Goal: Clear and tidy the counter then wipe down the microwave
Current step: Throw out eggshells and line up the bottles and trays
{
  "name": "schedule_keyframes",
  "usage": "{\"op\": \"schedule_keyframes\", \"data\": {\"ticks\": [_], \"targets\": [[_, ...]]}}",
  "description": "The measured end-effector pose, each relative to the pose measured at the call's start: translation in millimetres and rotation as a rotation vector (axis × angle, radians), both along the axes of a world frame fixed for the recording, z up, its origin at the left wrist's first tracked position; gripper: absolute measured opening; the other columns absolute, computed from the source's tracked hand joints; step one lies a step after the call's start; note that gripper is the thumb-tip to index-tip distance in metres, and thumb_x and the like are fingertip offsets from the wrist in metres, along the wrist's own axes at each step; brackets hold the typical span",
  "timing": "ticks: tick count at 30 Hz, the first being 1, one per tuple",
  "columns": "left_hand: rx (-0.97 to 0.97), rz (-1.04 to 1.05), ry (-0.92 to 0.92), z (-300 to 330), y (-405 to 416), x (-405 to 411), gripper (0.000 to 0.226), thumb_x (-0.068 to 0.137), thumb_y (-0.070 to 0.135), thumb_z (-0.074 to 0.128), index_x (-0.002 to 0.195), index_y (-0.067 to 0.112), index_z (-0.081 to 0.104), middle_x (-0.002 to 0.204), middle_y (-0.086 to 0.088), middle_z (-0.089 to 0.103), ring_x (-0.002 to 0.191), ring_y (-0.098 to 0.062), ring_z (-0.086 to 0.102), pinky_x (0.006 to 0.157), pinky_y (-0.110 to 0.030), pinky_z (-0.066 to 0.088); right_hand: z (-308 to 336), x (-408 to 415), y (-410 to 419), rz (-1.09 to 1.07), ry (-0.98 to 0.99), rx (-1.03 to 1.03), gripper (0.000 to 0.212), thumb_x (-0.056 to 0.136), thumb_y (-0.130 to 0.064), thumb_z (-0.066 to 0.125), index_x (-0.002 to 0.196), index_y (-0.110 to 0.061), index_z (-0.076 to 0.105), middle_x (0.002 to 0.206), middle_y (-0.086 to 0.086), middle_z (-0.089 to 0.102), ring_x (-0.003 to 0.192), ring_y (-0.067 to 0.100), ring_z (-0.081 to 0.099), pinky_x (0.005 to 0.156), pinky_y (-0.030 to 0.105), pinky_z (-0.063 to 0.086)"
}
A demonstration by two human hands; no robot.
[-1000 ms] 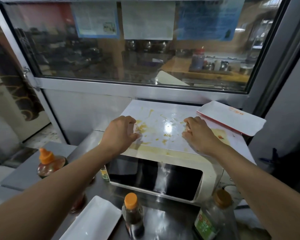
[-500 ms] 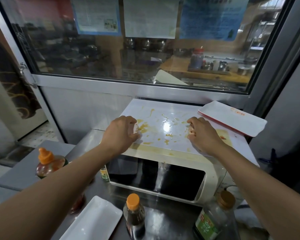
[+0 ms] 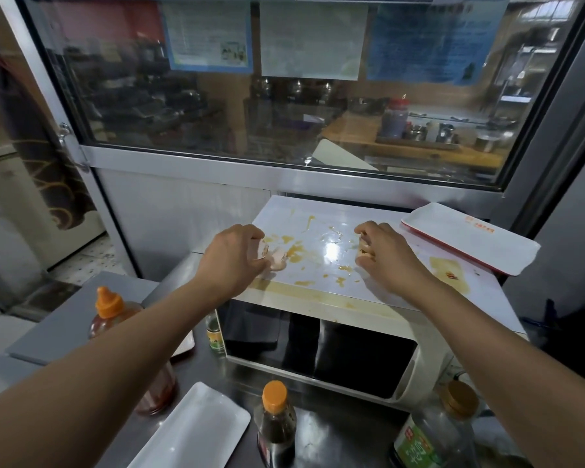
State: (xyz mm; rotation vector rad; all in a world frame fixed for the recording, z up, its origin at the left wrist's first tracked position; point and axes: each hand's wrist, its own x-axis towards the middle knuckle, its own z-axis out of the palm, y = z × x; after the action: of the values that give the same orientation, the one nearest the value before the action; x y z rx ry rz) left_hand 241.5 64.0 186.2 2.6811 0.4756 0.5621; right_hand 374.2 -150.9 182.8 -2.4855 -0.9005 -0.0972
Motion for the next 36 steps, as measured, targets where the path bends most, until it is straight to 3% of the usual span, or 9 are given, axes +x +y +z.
{"op": "schedule_keyframes", "data": {"ticks": [11,20,25,36], "targets": [[-0.036,-0.071,-0.002,-4,2,25,0.042,0.083,0.036,0.068,0.120,0.018,0.059,0.115,0.004,0.064,0.100,-0.015,0.059,0.082,-0.027,0.049,-5,0,32,0.057,0.034,0.089,0.044,0.086,-0.009,0.055,0.128,-0.016,0.045,0.114,0.003,0.046,0.106,0.021,0.048,0.086,0.029,0.039],[-0.059,-0.072,0.069,-18,2,41,0.050,0.067,0.041,0.080,0.111,0.024,0.063,0.100,0.006,0.068,0.094,-0.015,0.063,0.079,-0.033,0.053,-12,4,36,0.082,0.039,0.130,0.042,0.089,-0.009,0.055,0.129,-0.016,0.045,0.120,0.005,0.045,0.109,0.021,0.046,0.084,0.026,0.035],[-0.074,-0.088,0.077,-19,3,41,0.044,0.070,0.035,0.079,0.109,0.021,0.064,0.095,0.005,0.066,0.088,-0.015,0.061,0.070,-0.025,0.046,-13,4,35,0.085,0.025,0.131,0.041,0.089,-0.010,0.055,0.128,-0.017,0.044,0.122,0.005,0.045,0.105,0.018,0.044,0.082,0.025,0.033],[-0.121,-0.105,0.063,-21,0,42,0.032,0.078,0.023,0.071,0.109,0.017,0.063,0.100,0.002,0.068,0.093,-0.016,0.061,0.076,-0.029,0.052,-15,4,35,0.090,0.024,0.134,0.041,0.089,-0.011,0.054,0.128,-0.018,0.045,0.120,0.003,0.045,0.100,0.015,0.042,0.081,0.026,0.034]]}}
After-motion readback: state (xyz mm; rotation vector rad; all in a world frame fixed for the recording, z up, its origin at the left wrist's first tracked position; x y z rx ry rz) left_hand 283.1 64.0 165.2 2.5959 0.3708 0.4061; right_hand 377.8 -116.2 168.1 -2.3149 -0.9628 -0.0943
